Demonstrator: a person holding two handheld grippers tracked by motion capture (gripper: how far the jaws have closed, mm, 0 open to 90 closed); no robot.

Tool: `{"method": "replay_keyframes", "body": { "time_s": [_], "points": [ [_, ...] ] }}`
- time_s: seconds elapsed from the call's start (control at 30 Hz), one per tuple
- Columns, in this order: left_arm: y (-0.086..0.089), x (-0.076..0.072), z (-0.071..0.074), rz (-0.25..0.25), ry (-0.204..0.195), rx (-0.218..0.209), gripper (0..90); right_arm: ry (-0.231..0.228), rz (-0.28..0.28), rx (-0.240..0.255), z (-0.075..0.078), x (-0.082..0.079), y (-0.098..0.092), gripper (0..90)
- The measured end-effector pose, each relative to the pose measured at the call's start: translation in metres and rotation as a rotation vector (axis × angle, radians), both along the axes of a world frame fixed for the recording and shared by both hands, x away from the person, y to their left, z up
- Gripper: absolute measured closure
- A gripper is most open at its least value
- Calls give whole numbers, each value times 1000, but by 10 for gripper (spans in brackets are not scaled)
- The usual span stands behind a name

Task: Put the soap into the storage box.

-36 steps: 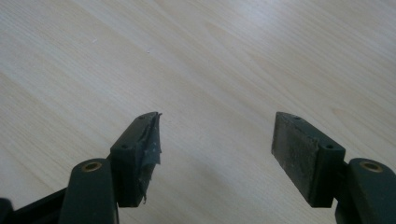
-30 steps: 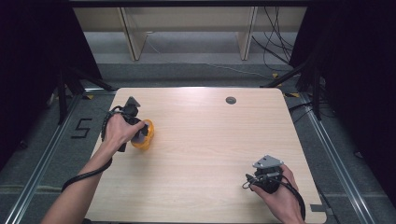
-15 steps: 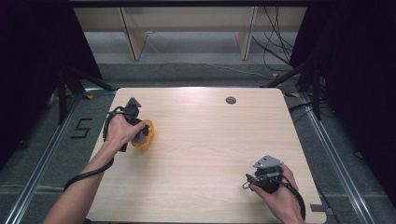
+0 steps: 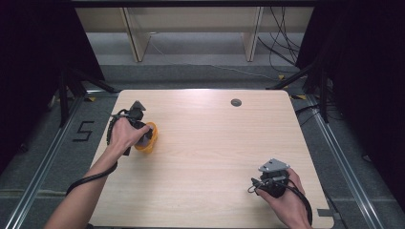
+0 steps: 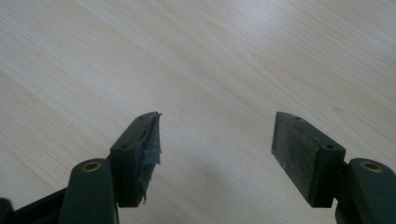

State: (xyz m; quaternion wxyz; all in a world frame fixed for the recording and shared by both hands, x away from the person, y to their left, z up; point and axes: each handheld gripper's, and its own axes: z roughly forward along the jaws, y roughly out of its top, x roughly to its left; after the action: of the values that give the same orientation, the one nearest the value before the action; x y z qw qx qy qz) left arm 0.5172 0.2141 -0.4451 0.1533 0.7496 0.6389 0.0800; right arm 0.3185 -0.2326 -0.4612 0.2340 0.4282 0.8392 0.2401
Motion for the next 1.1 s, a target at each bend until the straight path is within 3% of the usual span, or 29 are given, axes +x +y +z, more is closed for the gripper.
{"method": "replay_keyframes", "body": {
  "time_s": [0.3,0.53,0.63,0.7,0.73,0.83,0.93,1.1],
  "points": [
    [-1,-1,-2,-26,4,30,481,1,-1,0,0,0,0,333],
    [-3,-2,7,-31,-21,5,481,2,2,-1,0,0,0,332],
    [-1,-4,13,-32,-39,-2,467,0,1,0,0,0,0,332],
    [0,-8,16,-33,-71,-7,460,-16,11,-5,-1,1,-1,332],
    [1,-9,19,-44,-71,-3,456,1,0,2,0,0,0,332],
    [3,-15,25,-41,-110,-32,438,1,3,-1,0,0,0,332],
    [6,-23,32,-48,-124,-73,453,0,0,-1,0,0,0,332],
    [12,-39,37,-72,-185,-92,463,0,-1,0,0,0,0,332]
  ]
}}
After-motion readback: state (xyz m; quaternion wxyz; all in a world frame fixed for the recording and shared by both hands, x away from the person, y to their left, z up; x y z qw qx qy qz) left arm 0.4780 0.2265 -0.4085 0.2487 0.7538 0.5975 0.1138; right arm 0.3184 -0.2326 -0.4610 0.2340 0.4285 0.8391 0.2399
